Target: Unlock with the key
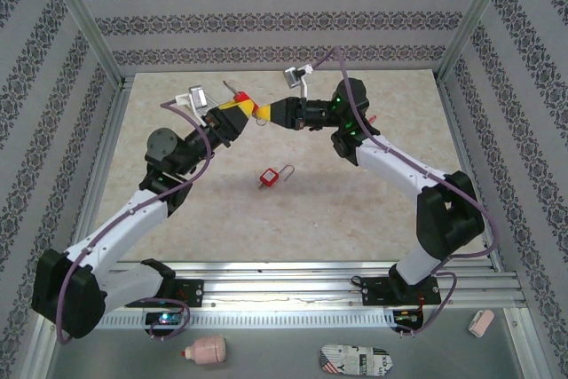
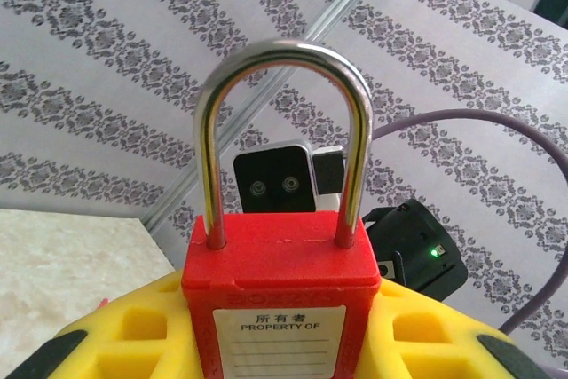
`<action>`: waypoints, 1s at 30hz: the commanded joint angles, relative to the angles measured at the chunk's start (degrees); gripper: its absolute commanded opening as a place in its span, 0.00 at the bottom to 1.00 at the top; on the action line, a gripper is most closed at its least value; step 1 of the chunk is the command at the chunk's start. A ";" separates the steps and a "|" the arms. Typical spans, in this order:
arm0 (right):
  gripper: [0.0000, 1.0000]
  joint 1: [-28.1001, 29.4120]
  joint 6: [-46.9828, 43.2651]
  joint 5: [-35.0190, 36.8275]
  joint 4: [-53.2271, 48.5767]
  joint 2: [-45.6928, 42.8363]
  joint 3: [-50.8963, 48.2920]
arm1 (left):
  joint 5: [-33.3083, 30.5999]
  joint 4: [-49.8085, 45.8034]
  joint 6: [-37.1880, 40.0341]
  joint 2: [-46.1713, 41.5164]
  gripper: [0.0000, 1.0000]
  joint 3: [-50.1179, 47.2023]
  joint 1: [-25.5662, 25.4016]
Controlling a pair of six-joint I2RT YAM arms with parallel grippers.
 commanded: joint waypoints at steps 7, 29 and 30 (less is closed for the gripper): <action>0.00 -8.54 10.26 17.50 2.06 7.12 2.27 | 27.66 20.39 -3.68 2.01 0.00 11.22 -4.31; 0.62 -13.76 8.92 14.82 -0.54 0.86 -2.07 | 24.79 -10.28 13.45 -7.17 0.00 8.98 -3.44; 0.64 -14.01 8.28 14.08 -1.25 0.07 -2.67 | 24.11 -14.52 15.55 -7.89 0.00 9.14 -3.37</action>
